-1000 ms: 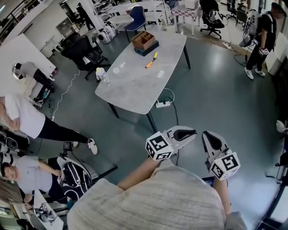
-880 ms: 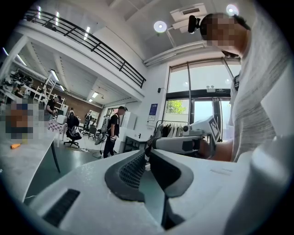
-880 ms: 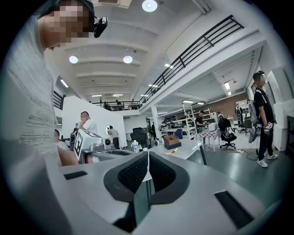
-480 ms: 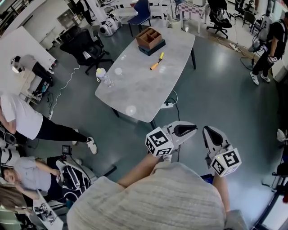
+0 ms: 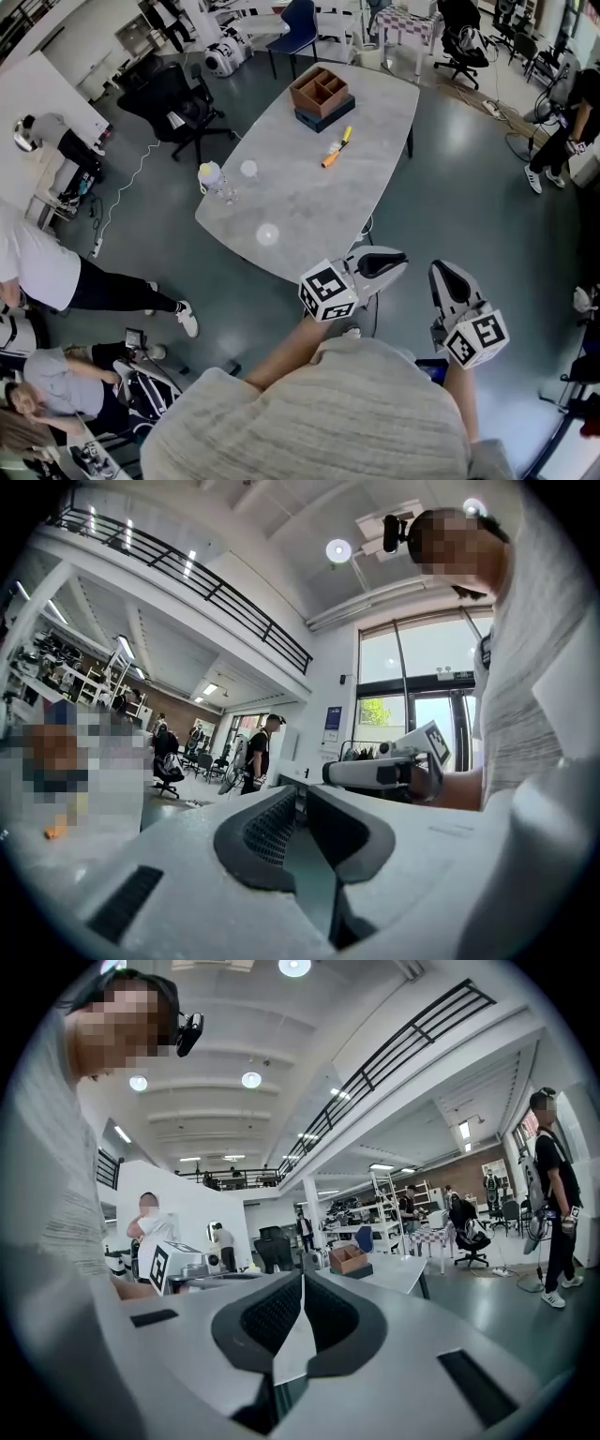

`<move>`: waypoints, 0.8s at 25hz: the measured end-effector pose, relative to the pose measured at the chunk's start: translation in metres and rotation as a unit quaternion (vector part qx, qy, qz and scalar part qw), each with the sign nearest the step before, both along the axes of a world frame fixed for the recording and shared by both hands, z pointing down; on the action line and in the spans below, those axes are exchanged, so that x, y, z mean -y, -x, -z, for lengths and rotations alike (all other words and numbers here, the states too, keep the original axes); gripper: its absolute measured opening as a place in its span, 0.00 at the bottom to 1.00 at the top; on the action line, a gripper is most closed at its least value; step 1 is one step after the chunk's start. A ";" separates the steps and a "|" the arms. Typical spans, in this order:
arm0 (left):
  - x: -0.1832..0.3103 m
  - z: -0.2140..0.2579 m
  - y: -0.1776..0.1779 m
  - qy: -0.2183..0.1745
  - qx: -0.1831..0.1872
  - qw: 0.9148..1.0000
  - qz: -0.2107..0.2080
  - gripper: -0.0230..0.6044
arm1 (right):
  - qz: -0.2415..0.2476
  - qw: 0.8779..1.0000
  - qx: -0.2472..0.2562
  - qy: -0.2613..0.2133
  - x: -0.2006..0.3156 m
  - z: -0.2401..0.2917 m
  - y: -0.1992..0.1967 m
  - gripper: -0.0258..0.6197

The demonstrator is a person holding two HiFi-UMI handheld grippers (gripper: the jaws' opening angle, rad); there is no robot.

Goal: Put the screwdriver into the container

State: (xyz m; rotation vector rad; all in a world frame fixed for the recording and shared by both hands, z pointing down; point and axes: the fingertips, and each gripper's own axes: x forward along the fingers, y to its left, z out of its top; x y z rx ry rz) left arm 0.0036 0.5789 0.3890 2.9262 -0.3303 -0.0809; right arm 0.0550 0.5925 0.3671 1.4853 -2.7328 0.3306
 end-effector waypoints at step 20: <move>0.198 -0.030 -0.081 0.018 0.008 0.999 0.045 0.11 | 0.061 0.998 -0.015 0.028 0.207 -0.020 -0.081 0.06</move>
